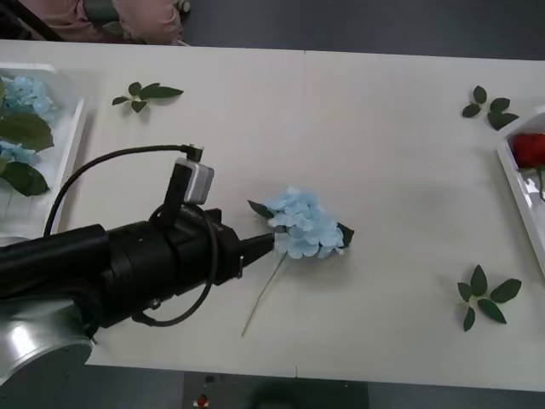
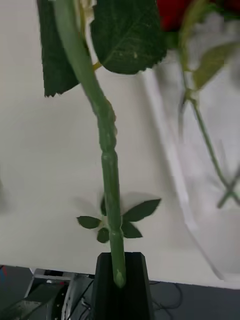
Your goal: Put the red flowers into the right box and the blue flowers into the left box
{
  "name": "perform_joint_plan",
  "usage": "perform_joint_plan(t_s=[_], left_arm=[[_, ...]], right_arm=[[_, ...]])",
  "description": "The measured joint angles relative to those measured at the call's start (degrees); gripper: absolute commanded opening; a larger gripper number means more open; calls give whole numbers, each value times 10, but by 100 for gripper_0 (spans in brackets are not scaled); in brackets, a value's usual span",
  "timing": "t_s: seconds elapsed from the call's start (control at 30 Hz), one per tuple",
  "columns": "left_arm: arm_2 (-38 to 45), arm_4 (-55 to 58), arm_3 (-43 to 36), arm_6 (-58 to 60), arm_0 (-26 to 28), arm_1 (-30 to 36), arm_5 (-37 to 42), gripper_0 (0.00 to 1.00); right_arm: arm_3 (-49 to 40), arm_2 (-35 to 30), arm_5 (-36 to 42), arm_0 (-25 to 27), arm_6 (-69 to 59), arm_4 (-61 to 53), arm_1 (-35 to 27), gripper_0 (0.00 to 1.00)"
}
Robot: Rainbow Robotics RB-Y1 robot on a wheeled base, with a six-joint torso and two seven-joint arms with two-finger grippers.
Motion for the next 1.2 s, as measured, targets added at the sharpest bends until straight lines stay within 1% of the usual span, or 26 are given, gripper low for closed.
perform_joint_plan(t_s=[0.07, 0.1, 0.23, 0.33, 0.4, 0.5, 0.67, 0.8, 0.97, 1.0, 1.03, 1.07, 1.1, 1.13, 1.17, 1.2], left_arm=[[-7, -1, 0, -31, 0, -1, 54, 100], [-9, -1, 1, -45, 0, -1, 68, 100], [-25, -12, 27, -56, -8, -6, 85, 100], [-55, -18, 74, -56, -38, -18, 86, 100], [-76, -21, 110, -56, -64, -28, 86, 100], [-102, -29, 166, -56, -104, -50, 86, 100], [-139, -51, 264, -57, -167, -100, 86, 100], [-157, -74, 329, -70, -198, -134, 86, 100], [-184, -95, 410, -70, -235, -169, 66, 100], [-189, -97, 425, -70, -242, -174, 64, 100], [-196, -97, 439, -70, -250, -179, 63, 100], [-203, -97, 451, -70, -258, -183, 63, 100], [-209, -97, 461, -70, -266, -186, 63, 100], [-216, -97, 469, -70, -273, -189, 63, 100], [-222, -98, 475, -70, -279, -191, 63, 100], [-227, -99, 478, -70, -284, -192, 63, 100]], right_arm=[[41, -11, 0, -3, 0, 34, 0, 0], [59, -15, -1, -4, 0, 50, 0, 0], [91, -15, -28, -5, 7, 124, 0, 0], [92, -8, -54, -5, 32, 174, 0, 0], [92, 1, -67, -5, 58, 187, 0, 0], [92, 24, -101, -5, 63, 203, 0, 0], [92, 59, -204, 11, 63, 207, 3, 0], [92, 79, -285, 37, 63, 222, 15, 0], [121, 82, -320, 50, 63, 230, 31, 0], [128, 82, -326, 50, 63, 231, 33, 3], [133, 82, -330, 50, 63, 233, 35, 17], [137, 82, -332, 50, 63, 236, 37, 35], [138, 82, -332, 50, 63, 238, 38, 71], [138, 82, -332, 50, 63, 239, 38, 93], [138, 82, -332, 50, 63, 239, 38, 100], [138, 82, -332, 50, 63, 239, 38, 100]])
